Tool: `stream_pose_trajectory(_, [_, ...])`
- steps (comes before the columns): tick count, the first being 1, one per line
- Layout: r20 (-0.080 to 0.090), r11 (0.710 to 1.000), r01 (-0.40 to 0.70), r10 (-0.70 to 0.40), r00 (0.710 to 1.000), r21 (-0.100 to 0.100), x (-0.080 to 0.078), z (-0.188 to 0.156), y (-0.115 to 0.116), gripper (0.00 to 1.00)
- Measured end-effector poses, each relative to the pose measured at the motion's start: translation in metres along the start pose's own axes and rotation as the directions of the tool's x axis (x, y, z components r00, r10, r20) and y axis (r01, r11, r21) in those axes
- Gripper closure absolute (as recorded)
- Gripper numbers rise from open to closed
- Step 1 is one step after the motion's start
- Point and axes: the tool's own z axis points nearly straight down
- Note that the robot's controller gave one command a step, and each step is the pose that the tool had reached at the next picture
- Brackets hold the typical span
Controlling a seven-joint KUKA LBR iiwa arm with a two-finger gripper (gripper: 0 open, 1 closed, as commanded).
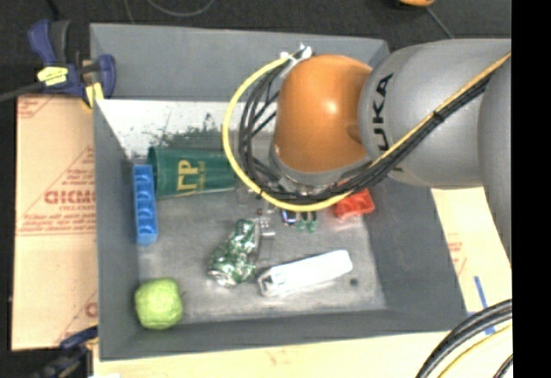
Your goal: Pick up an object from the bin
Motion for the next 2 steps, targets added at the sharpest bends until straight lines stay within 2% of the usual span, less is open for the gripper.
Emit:
stream_pose_trajectory(1, [0.008,1.000,-0.002,0.002,1.000,-0.001,-0.002,-0.004,0.000,0.00])
stream_pose_trajectory(2, [0.015,0.998,0.065,-0.065,0.998,0.000,0.005,0.022,-0.010,0.00])
